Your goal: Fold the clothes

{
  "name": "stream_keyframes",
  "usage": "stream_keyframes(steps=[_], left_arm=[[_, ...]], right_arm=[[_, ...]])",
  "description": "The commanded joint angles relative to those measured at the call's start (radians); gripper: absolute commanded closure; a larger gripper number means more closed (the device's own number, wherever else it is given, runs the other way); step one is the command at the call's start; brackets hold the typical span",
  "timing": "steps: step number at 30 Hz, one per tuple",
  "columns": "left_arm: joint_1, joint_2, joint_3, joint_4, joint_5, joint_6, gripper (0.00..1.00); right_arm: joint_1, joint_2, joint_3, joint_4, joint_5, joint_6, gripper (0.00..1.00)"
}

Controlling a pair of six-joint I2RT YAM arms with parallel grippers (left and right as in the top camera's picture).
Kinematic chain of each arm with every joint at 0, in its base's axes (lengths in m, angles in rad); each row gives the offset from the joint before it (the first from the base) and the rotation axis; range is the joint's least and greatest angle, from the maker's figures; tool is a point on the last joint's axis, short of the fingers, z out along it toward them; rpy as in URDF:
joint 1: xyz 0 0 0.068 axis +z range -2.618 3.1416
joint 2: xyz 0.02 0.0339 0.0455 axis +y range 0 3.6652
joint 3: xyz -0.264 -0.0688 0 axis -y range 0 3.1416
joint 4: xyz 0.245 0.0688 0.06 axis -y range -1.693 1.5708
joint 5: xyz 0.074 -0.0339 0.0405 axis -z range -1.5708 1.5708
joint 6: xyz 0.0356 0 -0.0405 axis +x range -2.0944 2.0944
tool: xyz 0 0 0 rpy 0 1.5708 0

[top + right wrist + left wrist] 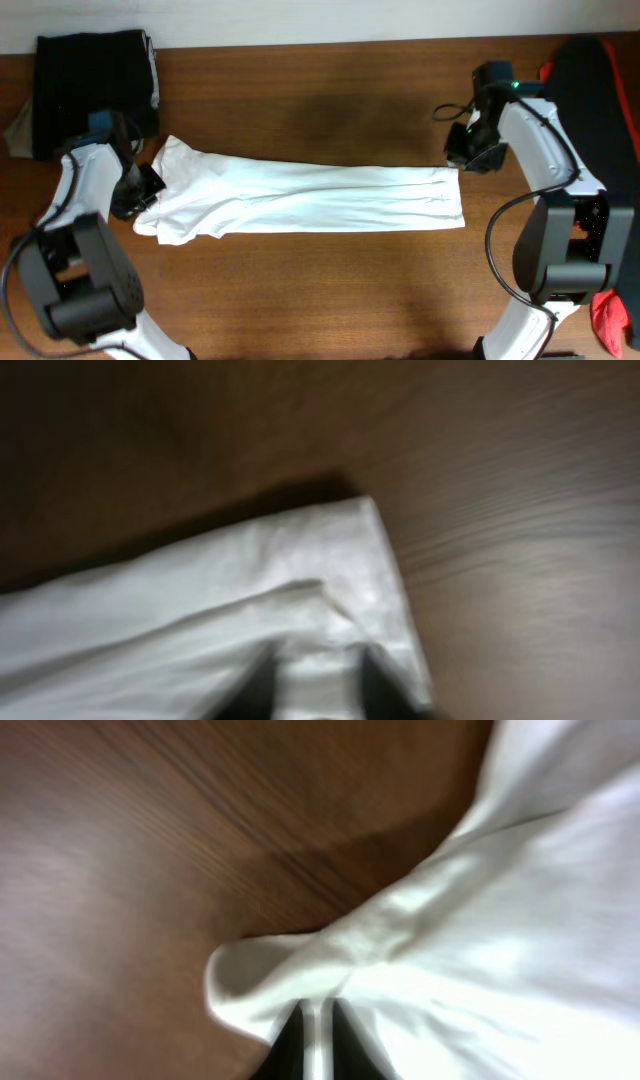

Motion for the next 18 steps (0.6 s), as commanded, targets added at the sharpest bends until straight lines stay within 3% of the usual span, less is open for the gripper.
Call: stream_keyframes(steps=[1, 2, 4, 5, 6, 8, 11, 18], left_arm=[[0.0, -0.119, 0.005, -0.007, -0.018, -0.01, 0.64], [0.0, -0.124, 0.005, -0.011, -0.016, -0.01, 0.52], [0.0, -0.123, 0.005, -0.029, -0.015, -0.01, 0.18], [0.0, -0.119, 0.005, -0.036, -0.015, -0.01, 0.13], [-0.001, -0.115, 0.005, -0.042, -0.004, -0.01, 0.01], [0.0, -0.111, 0.004, -0.04, 0.021, -0.01, 0.01], [0.0, -0.109, 0.004, -0.037, 0.03, -0.01, 0.01], [0.0, -0.109, 0.004, -0.032, 0.03, -0.01, 0.01]], right_arm=[[-0.069, -0.007, 0.073, -0.045, 0.104, -0.009, 0.05], [-0.085, -0.007, 0.071, -0.054, 0.104, -0.009, 0.01], [-0.142, -0.006, 0.042, -0.068, 0.094, -0.01, 0.01], [-0.158, -0.006, 0.029, -0.067, 0.086, -0.01, 0.01], [-0.191, -0.006, -0.009, -0.055, 0.08, -0.01, 0.01], [-0.229, -0.006, -0.077, 0.0, 0.002, -0.07, 0.01], [-0.281, -0.006, -0.223, 0.134, -0.293, -0.269, 0.01], [-0.318, -0.006, -0.418, 0.306, -0.455, -0.303, 0.01]])
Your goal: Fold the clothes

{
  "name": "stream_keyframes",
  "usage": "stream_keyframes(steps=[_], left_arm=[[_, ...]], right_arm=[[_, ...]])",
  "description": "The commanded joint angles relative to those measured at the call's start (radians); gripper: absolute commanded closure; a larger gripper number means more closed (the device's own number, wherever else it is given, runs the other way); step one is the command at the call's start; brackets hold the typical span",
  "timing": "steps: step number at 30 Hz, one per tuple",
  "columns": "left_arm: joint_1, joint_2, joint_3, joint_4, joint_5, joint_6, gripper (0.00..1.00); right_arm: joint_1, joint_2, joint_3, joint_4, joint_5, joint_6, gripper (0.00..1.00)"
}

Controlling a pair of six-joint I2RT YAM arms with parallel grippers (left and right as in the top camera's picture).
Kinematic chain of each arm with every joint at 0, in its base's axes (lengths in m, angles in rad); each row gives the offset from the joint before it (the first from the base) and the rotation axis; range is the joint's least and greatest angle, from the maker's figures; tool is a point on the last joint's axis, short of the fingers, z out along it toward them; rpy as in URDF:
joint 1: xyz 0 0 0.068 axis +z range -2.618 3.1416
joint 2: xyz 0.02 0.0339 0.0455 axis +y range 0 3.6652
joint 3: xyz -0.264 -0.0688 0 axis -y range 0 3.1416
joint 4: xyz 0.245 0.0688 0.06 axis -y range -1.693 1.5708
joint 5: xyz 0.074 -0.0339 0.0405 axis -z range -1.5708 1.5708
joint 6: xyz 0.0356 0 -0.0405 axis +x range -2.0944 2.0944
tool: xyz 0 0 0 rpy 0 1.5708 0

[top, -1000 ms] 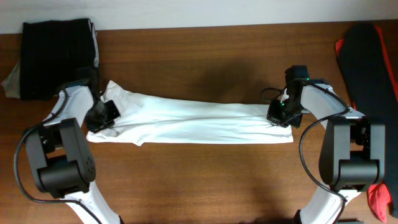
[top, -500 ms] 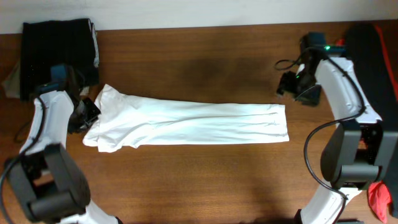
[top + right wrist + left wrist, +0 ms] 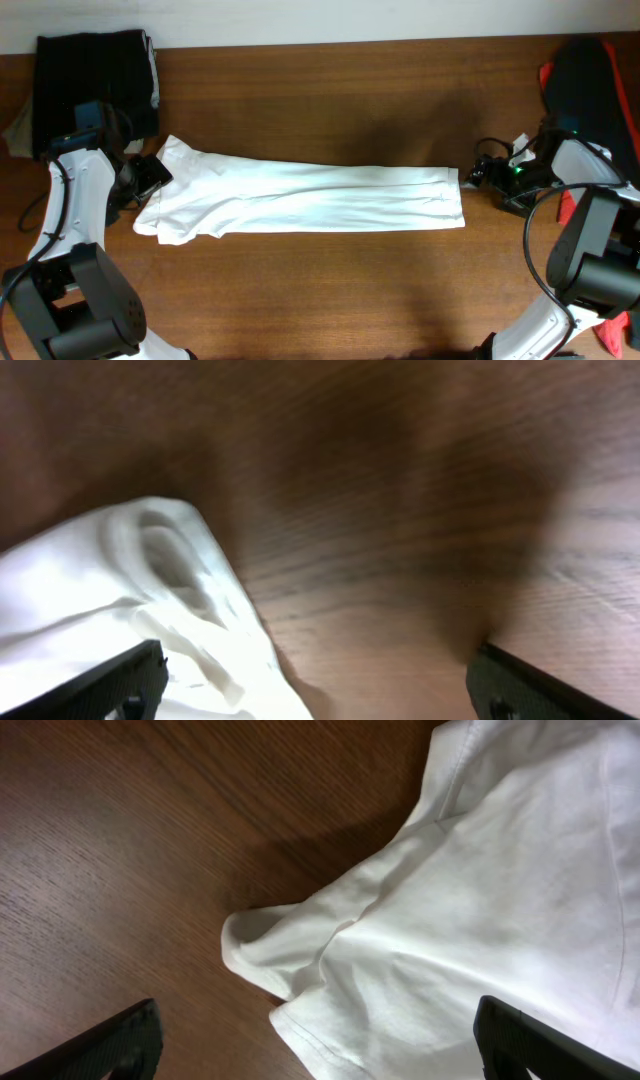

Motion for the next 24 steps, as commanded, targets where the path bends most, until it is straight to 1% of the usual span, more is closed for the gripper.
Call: stream_keyframes(steps=[1, 4, 7, 8, 12, 13, 14, 15, 16, 18, 19, 21, 24], left_arm=[[0.002, 0.01, 0.003, 0.003, 0.011, -0.003, 0.01], [0.002, 0.01, 0.003, 0.004, 0.011, -0.003, 0.01], [0.001, 0.01, 0.003, 0.008, 0.011, -0.003, 0.01], [0.001, 0.01, 0.003, 0.01, 0.011, -0.003, 0.01], [0.002, 0.01, 0.003, 0.011, 0.011, -0.003, 0.01], [0.001, 0.01, 0.003, 0.011, 0.011, -0.003, 0.01], [0.001, 0.01, 0.003, 0.01, 0.011, -0.003, 0.01], [0.001, 0.01, 0.003, 0.01, 0.011, -0.003, 0.01], [0.001, 0.01, 0.003, 0.01, 0.011, -0.003, 0.01], [0.002, 0.01, 0.003, 0.01, 0.011, -0.003, 0.01], [0.002, 0.01, 0.003, 0.01, 0.011, -0.003, 0.01], [0.001, 0.01, 0.002, 0.009, 0.011, -0.003, 0.01], [0.002, 0.01, 0.002, 0.006, 0.011, -0.003, 0.01]], right_arm=[[-0.002, 0.009, -0.061, 0.013, -0.101, -0.044, 0.01], [0.013, 0.009, -0.086, 0.013, -0.144, -0.044, 0.0], [0.047, 0.009, -0.115, 0.006, -0.147, -0.043, 0.02], [0.069, 0.009, -0.128, 0.007, -0.146, -0.035, 0.04], [0.154, 0.009, -0.174, 0.053, -0.136, 0.038, 0.16], [0.183, 0.009, -0.18, 0.067, -0.123, 0.053, 0.2], [0.206, 0.009, -0.181, 0.072, -0.111, 0.088, 0.36], [0.219, 0.009, -0.181, 0.082, -0.108, 0.104, 0.47], [0.23, 0.009, -0.181, 0.096, -0.108, 0.114, 0.6], [0.241, 0.008, -0.18, 0.115, -0.107, 0.137, 0.91], [0.241, 0.008, -0.177, 0.114, -0.098, 0.155, 0.96], [0.229, 0.008, -0.159, 0.103, -0.059, 0.157, 0.96], [0.189, 0.003, -0.086, 0.022, 0.011, 0.157, 0.96]])
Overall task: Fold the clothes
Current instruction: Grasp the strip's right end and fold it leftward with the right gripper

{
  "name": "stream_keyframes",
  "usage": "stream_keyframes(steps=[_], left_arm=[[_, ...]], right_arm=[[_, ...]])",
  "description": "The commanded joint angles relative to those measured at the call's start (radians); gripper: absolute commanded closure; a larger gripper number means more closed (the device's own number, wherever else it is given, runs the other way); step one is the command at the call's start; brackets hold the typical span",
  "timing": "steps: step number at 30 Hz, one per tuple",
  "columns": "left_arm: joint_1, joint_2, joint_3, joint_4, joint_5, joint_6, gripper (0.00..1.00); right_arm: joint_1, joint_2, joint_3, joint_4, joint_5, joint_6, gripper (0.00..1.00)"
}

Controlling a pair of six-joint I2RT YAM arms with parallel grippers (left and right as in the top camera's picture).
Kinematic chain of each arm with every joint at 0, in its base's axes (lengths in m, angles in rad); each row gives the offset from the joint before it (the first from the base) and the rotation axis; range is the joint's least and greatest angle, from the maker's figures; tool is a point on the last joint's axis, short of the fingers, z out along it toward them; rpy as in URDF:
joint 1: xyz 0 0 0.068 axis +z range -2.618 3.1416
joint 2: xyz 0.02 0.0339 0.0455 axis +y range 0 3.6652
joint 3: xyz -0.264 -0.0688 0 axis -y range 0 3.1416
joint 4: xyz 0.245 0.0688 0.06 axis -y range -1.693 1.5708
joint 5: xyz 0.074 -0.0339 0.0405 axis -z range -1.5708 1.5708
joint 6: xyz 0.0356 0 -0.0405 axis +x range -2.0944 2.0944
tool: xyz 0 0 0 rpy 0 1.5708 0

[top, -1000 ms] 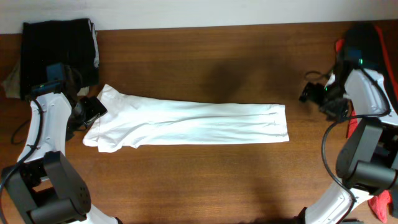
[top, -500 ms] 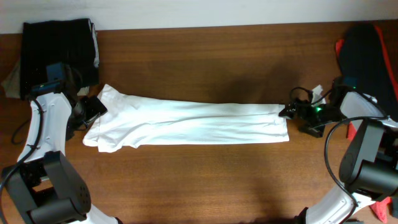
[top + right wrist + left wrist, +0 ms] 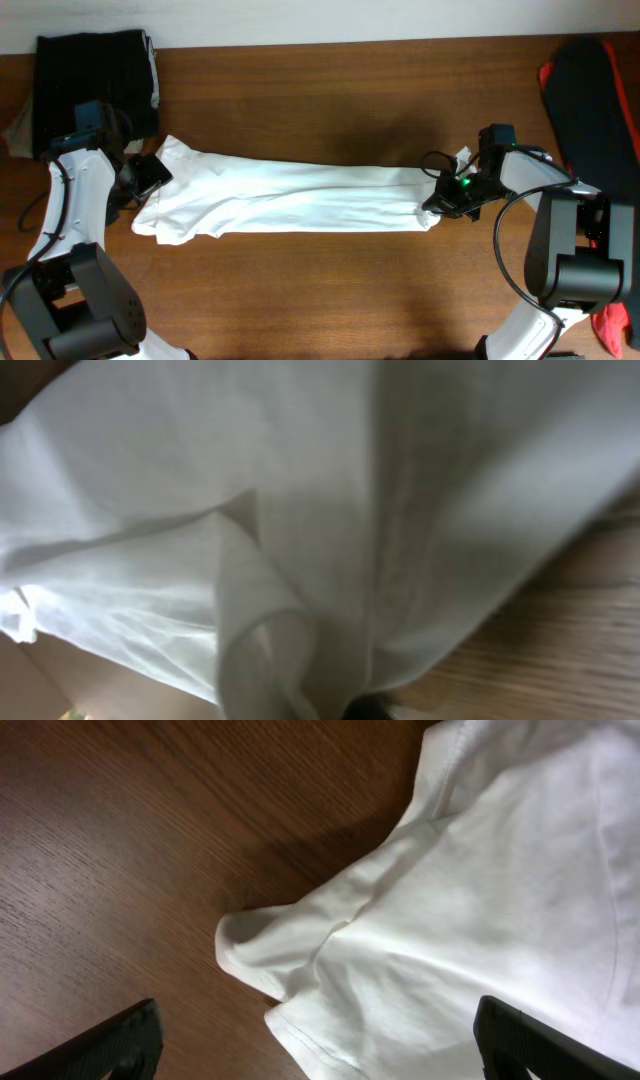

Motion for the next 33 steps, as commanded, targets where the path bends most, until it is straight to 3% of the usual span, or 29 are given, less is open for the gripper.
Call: stream_keyframes(steps=[1, 5, 9, 22, 33], left_arm=[[0.001, 0.01, 0.002, -0.002, 0.011, -0.003, 0.01], [0.002, 0.027, 0.002, -0.002, 0.011, -0.003, 0.01], [-0.002, 0.052, 0.002, 0.002, 0.011, -0.003, 0.01], [-0.01, 0.194, 0.002, 0.017, 0.034, -0.002, 0.01], [-0.012, 0.194, 0.002, 0.018, 0.034, -0.003, 0.01]], right_arm=[[-0.054, 0.016, 0.089, -0.089, 0.171, 0.017, 0.96], [-0.092, -0.03, 0.216, -0.224, 0.282, 0.017, 0.96], [-0.057, -0.081, 0.264, -0.253, 0.285, 0.016, 0.96], [0.425, -0.097, 0.264, -0.153, 0.408, 0.063, 0.96], [0.621, -0.039, 0.263, -0.061, 0.394, 0.193, 0.96]])
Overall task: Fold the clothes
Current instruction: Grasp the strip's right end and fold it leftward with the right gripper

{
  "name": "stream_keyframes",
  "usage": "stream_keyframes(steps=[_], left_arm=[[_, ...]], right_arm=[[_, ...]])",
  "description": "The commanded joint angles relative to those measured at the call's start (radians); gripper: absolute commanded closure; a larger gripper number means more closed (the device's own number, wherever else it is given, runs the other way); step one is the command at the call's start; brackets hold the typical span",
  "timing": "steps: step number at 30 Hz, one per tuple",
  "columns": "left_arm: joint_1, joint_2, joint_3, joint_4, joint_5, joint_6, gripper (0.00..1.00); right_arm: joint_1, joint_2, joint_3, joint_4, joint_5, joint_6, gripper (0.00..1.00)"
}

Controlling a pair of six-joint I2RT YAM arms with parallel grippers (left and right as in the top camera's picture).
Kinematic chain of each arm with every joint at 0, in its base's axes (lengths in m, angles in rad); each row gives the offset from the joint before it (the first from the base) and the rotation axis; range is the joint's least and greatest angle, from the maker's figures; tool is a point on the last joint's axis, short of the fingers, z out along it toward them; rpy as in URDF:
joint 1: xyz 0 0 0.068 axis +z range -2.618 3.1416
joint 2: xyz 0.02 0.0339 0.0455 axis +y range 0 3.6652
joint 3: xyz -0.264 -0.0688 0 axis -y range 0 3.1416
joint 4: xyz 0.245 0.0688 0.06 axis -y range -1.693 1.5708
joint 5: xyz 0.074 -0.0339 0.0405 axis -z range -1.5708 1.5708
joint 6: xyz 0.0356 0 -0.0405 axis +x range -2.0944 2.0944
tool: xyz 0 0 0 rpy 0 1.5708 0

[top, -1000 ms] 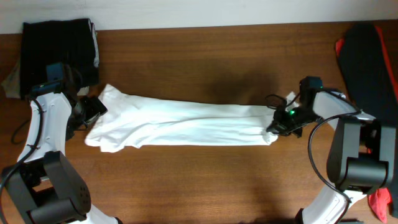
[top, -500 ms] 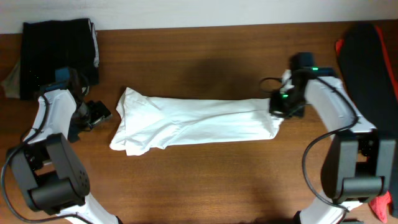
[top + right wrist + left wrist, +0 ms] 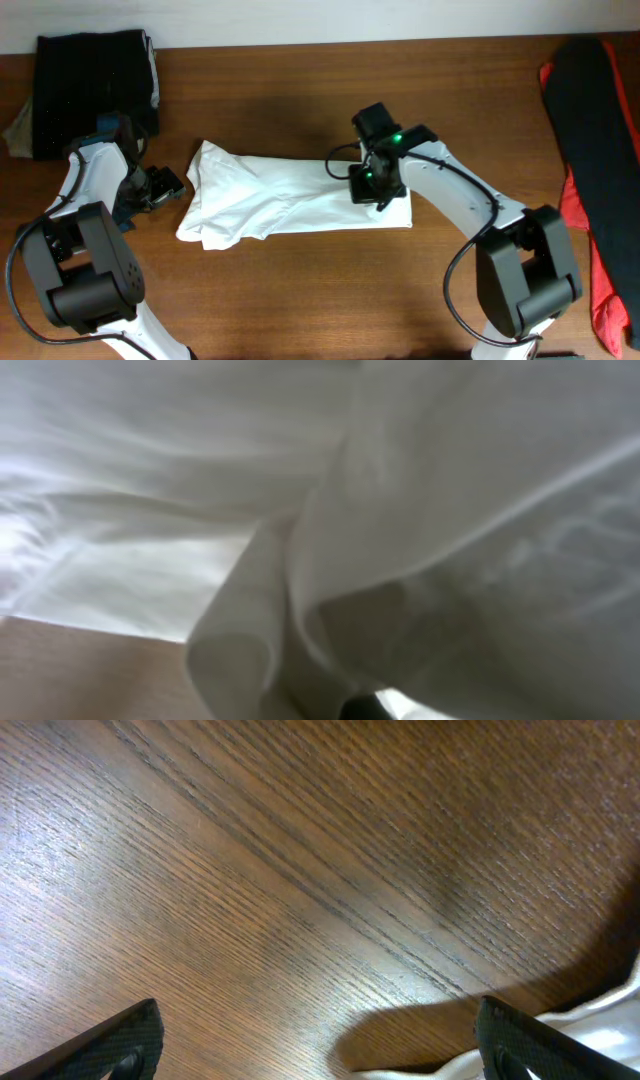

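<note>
A white garment (image 3: 290, 195) lies in the middle of the wooden table (image 3: 300, 300), its right end doubled back over itself. My right gripper (image 3: 372, 187) is over the garment's middle, shut on that carried end. In the right wrist view, white cloth (image 3: 300, 490) fills the frame and only a dark fingertip (image 3: 365, 708) shows at the bottom. My left gripper (image 3: 166, 187) stands open just left of the garment, nothing between its fingers (image 3: 125, 1042). A strip of white cloth edge (image 3: 600, 1010) shows at the lower right of the left wrist view.
A folded stack of black clothes (image 3: 95, 75) sits at the back left corner. More clothes hang along the right edge, one black (image 3: 590, 110) and one red (image 3: 612, 300).
My right gripper, still shut on the garment's right end, has moved from the far right to over the garment's middle. The garment is now shorter and its left end sits further right. Left gripper stays open, now clear of the cloth.
Both grippers were first shut on the ends of the long, flat garment. Then both were open and off it, the right one out past the hem. The right gripper was then shut on the right hem, and now holds it over the garment's middle.
</note>
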Motion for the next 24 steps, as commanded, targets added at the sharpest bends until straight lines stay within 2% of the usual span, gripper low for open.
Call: stream_keyframes(steps=[1, 3, 10, 13, 17, 18, 19, 24], left_arm=[[-0.004, 0.011, 0.002, -0.001, 0.011, -0.002, 0.01], [-0.005, 0.011, 0.002, -0.001, 0.011, -0.003, 0.01], [-0.005, 0.012, 0.002, -0.001, 0.011, -0.003, 0.01], [-0.005, 0.012, 0.002, -0.002, 0.011, -0.002, 0.01], [-0.005, 0.012, 0.002, -0.002, 0.011, -0.002, 0.01], [-0.005, 0.012, 0.002, -0.002, 0.011, -0.002, 0.01], [-0.005, 0.012, 0.002, -0.002, 0.011, -0.002, 0.01], [-0.005, 0.012, 0.002, -0.002, 0.011, -0.002, 0.01]], right_arm=[[0.039, 0.014, 0.014, 0.03, -0.012, 0.047, 0.96], [0.054, 0.016, 0.014, 0.048, -0.011, 0.103, 0.96], [0.103, 0.032, 0.013, 0.114, -0.01, 0.155, 0.94], [0.129, 0.052, 0.013, 0.138, -0.01, 0.155, 0.75], [0.145, 0.057, 0.013, 0.142, -0.011, 0.154, 0.7], [0.145, 0.057, 0.014, 0.142, -0.009, 0.15, 0.61], [0.138, 0.055, 0.024, 0.132, -0.007, 0.136, 0.46], [0.042, 0.055, 0.217, -0.077, 0.0, 0.048, 0.25]])
